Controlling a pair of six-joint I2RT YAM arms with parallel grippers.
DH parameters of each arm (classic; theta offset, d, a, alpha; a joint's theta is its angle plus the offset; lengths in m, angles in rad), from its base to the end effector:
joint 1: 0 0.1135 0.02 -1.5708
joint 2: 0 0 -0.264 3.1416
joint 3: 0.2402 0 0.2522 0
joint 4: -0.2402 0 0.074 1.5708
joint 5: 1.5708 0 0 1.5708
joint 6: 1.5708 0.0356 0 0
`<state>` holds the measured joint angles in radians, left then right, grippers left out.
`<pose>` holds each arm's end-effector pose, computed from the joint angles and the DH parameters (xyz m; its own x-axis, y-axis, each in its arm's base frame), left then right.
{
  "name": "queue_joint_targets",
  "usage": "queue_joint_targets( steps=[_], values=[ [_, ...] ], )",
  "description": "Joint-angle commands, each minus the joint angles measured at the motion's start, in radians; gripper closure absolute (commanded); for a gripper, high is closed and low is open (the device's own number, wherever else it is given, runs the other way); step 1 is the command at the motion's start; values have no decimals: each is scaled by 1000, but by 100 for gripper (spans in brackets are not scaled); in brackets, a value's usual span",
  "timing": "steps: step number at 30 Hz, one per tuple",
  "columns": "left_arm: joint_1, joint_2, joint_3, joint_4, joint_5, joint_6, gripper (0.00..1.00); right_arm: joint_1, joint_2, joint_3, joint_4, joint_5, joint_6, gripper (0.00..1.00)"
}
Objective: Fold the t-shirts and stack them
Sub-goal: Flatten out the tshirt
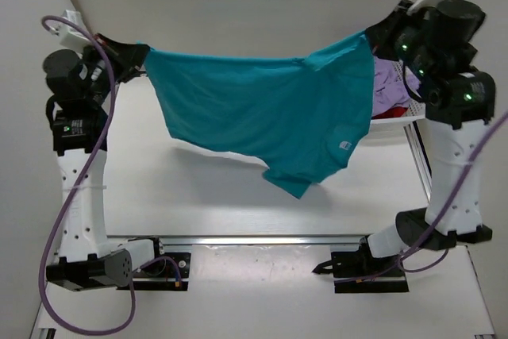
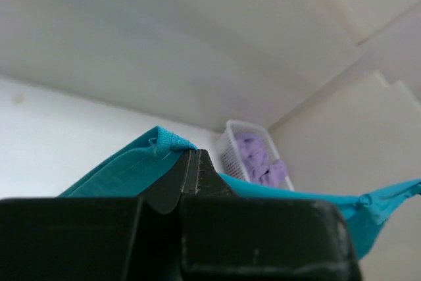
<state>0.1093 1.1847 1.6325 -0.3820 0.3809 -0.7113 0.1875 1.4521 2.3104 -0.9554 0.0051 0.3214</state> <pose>0.2223 0.0111 0.5253 -0.1251 -0.6234 -0.7718 0.2453 0.7344 -0.6329 0.2089 0.0394 0.5896 -0.1477 0.2935 -0.9445 -0.1420 0.9388 0.3139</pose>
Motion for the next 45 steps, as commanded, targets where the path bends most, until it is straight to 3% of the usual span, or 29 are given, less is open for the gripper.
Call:
queue_joint_targets(
  steps=[1, 5, 9, 13, 19, 22, 24, 30, 33, 35, 38, 39, 42, 45],
  values=[
    [-26, 47, -129, 8, -91, 33, 100, -10, 120, -11, 49, -161, -54, 100],
    [-59, 173, -226, 69, -125, 29, 100, -71, 296, 21, 75, -227, -70, 100],
    [-92, 329, -175, 104, -145, 16, 100, -95, 460, 136, 153, -256, -55, 100],
    [-85, 473, 1, 101, -131, -13, 100, -140, 524, 207, 358, -330, 37, 100],
    [-30, 604, 464, 20, -161, -25, 100, -252, 487, 225, 728, -402, 229, 100],
    [12, 595, 497, 48, -142, -56, 100, -298, 446, 216, 779, -421, 271, 100],
    [41, 570, 492, 46, -172, -36, 100, -302, 412, 183, 720, -427, 245, 100],
    [55, 471, 319, 69, -204, -2, 100, -266, 318, -21, 546, -358, 128, 100],
    [44, 366, 123, 126, -246, 27, 100, -215, 205, -281, 549, -283, 47, 100],
    [-25, 276, -105, 193, -270, 41, 100, -194, 90, -455, 596, -277, 45, 100],
    [-306, 246, -328, 245, -353, 97, 98, -126, -20, -680, 621, -225, 50, 100],
    [-351, 260, -362, 250, -378, 96, 97, -116, -45, -769, 641, -200, 56, 100],
    [-460, 346, -496, 395, -291, 6, 79, -106, -151, -967, 675, -166, 64, 100],
    [-551, 472, -490, 436, -241, -45, 60, -134, -235, -1100, 701, -174, 80, 100]
  ],
)
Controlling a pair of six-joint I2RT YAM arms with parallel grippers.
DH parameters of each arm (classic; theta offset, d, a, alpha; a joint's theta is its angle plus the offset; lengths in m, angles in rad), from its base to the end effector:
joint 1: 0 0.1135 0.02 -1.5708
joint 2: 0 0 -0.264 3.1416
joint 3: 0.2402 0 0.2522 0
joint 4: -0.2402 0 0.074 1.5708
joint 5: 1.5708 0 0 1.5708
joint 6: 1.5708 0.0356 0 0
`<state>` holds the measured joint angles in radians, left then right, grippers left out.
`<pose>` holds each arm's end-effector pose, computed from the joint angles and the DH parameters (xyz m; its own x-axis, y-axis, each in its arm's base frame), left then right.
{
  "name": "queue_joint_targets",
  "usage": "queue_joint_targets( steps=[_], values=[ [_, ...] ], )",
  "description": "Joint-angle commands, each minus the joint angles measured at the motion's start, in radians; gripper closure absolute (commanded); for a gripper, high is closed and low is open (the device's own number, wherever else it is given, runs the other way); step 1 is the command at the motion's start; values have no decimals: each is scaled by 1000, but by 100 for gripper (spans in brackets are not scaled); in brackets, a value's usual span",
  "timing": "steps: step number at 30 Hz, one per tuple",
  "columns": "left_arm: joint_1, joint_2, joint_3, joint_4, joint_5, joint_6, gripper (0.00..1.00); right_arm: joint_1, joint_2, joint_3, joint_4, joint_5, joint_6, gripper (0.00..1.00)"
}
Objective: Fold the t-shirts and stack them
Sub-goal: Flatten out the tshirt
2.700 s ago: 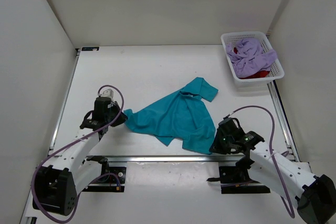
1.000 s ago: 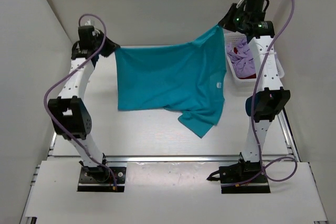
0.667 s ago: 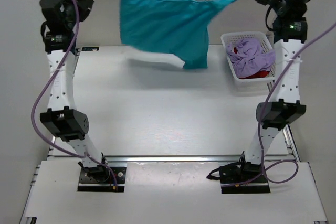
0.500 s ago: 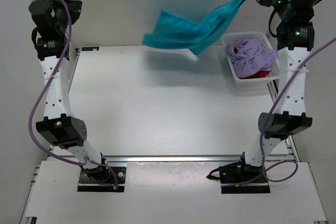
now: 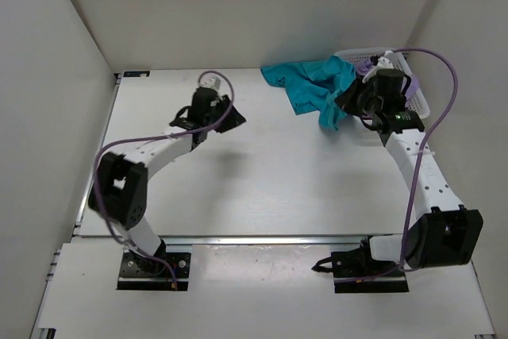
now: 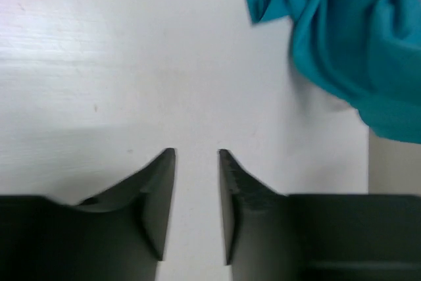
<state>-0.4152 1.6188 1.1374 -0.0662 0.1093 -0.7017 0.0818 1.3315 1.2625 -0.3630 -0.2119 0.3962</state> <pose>0.3379 -0.1532 0.2600 -0.6777 -0.4025 -0.6154 0.0638 0.8016 -0.5945 0.3031 0.0324 0.3674 -0.4892 0.3384 -0.8038 -0.0883 0.8977 0.4317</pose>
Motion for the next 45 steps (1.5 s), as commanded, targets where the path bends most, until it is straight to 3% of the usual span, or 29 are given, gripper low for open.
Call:
queue_joint_targets(
  steps=[1, 7, 13, 16, 18, 21, 22, 24, 28, 34, 38, 45],
  values=[
    [-69, 87, 37, 117, 27, -55, 53, -34, -135, -84, 111, 43, 6, 100],
    [-178, 321, 225, 164, 20, -171, 42, -79, -172, -185, 136, 0, 6, 100],
    [-207, 547, 496, 146, -40, -289, 50, -60, -207, -264, 162, -20, 23, 100],
    [-237, 766, 911, -101, -89, -225, 51, -53, -227, -307, 171, -34, 29, 100],
    [-241, 976, 1287, -273, -95, -212, 52, -59, -244, -333, 171, -52, 32, 100],
    [-217, 1183, 1618, -388, -99, -254, 49, -74, -253, -351, 173, -75, 30, 100],
    [-212, 1199, 1624, -368, -92, -263, 49, -77, -252, -357, 173, -67, 24, 100],
    [-198, 1169, 1496, -327, -91, -266, 49, -77, -256, -360, 170, -81, 20, 100],
    [-224, 1072, 1340, -311, -193, -144, 48, -76, -249, -364, 180, -96, 26, 100],
    [-243, 1089, 1426, -336, -247, -90, 45, -71, -246, -373, 193, -109, 35, 100],
    [-244, 1110, 1398, -300, -223, -105, 45, -68, -265, -397, 194, -113, 47, 100],
    [-243, 1152, 1446, -256, -204, -133, 57, -56, -278, -426, 190, -107, 58, 100]
  ],
)
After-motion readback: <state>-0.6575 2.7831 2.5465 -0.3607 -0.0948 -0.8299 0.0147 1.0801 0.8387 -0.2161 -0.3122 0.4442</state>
